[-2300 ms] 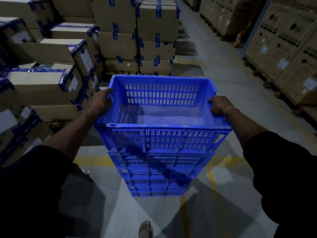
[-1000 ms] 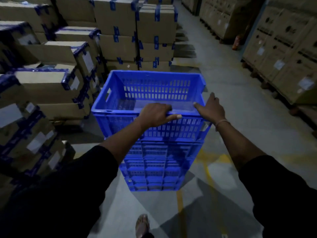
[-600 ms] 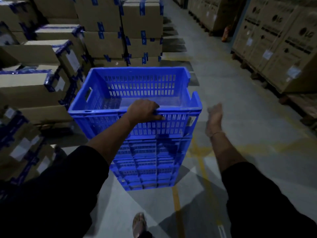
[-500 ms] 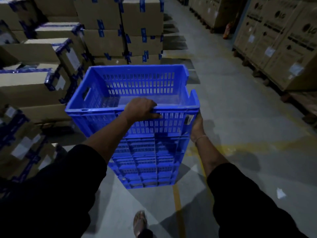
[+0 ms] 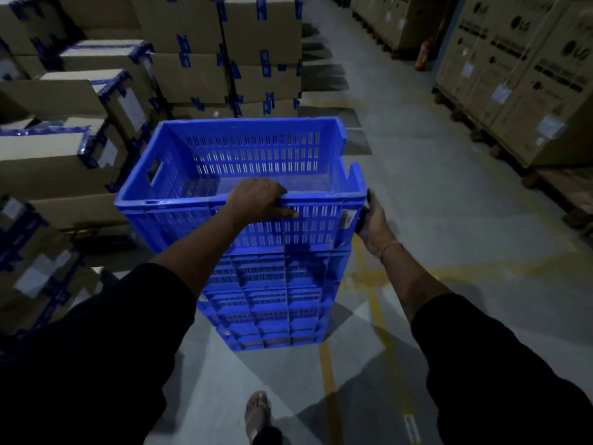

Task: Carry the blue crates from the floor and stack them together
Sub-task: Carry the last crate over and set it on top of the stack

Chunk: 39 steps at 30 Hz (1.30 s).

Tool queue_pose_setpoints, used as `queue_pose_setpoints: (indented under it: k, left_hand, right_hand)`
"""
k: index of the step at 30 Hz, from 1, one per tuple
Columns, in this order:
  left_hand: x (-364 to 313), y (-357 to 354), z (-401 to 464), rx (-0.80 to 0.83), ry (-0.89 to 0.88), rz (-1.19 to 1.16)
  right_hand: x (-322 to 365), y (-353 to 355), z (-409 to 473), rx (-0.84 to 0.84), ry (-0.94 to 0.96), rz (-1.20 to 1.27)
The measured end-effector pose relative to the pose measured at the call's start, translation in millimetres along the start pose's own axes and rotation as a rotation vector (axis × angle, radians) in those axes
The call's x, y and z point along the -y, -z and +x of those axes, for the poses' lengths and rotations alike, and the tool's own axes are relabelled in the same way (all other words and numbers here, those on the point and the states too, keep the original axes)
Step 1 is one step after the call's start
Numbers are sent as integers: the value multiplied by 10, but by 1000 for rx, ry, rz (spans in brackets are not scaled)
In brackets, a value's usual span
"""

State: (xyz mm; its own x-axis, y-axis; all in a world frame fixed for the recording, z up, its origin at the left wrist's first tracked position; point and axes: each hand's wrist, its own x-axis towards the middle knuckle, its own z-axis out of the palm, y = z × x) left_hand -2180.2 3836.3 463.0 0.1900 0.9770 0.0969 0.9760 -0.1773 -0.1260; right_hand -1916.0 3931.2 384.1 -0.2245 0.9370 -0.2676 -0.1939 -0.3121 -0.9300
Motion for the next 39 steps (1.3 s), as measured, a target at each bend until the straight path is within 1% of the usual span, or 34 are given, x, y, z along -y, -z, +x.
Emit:
queue_pose_setpoints:
  k: [3, 4, 5, 6, 7, 8, 9, 11, 12, 13, 14, 16, 19, 21, 24, 27, 31, 33, 36, 39]
  left_hand:
    - [4, -19, -3, 13, 7, 12]
    - [3, -25, -4, 9, 8, 17]
    - [-2, -26, -5, 4, 11, 28]
    - [-2, -26, -2, 4, 15, 41]
    - [-9, -13, -4, 6, 22, 59]
    - [-11, -8, -5, 13, 31, 79]
    - [-23, 5, -13, 17, 43, 97]
    - [-42, 2, -20, 5, 52, 134]
    - [-49, -2, -24, -14, 48, 150]
    - [-52, -12, -30, -31, 50, 165]
    - [-47, -26, -42, -42, 63, 178]
    - [-40, -24, -68, -48, 89, 163]
    - [2, -11, -166, -85, 45, 114]
    - [155, 17, -320, -109, 52, 104]
    - [622, -18, -678, -111, 143, 140]
    - [1041, -83, -1017, -156, 232, 142]
    - [1022, -81, -1073, -163, 230, 184]
    - [986, -64, -1060, -133, 247, 196]
    - [1021, -73, -1079, -87, 275, 199]
    - [1075, -59, -1148, -95, 244, 156]
  right_hand:
    - [381, 1, -29, -25, 119, -122]
    - [561, -88, -80, -62, 214, -170]
    - [734, -188, -86, -89, 362, -258]
    - [884, -347, -99, -106, 478, -407]
    - [981, -541, -134, -77, 601, -583]
    - [1015, -738, -158, -14, 681, -766]
    - [955, -931, -137, 57, 701, -932]
    - [723, -1204, -151, 159, 623, -1185]
    - [619, -1266, -203, 151, 596, -1331]
    - [542, -1305, -269, 108, 584, -1463]
    - [509, -1324, -278, 55, 575, -1534]
    - [528, -1333, -267, 25, 547, -1572]
    - [544, -1311, -229, 74, 486, -1639]
    - [534, -1314, -240, 66, 470, -1677]
    - [540, -1310, -227, 79, 474, -1722]
    - [552, -1357, -209, 107, 440, -1777]
    - [559, -1468, -316, 133, 340, -1802]
    - [501, -1704, -440, 160, 331, -1790]
    - [299, -2285, -601, 230, 371, -1755]
    - [199, -2697, -690, 284, 364, -1761]
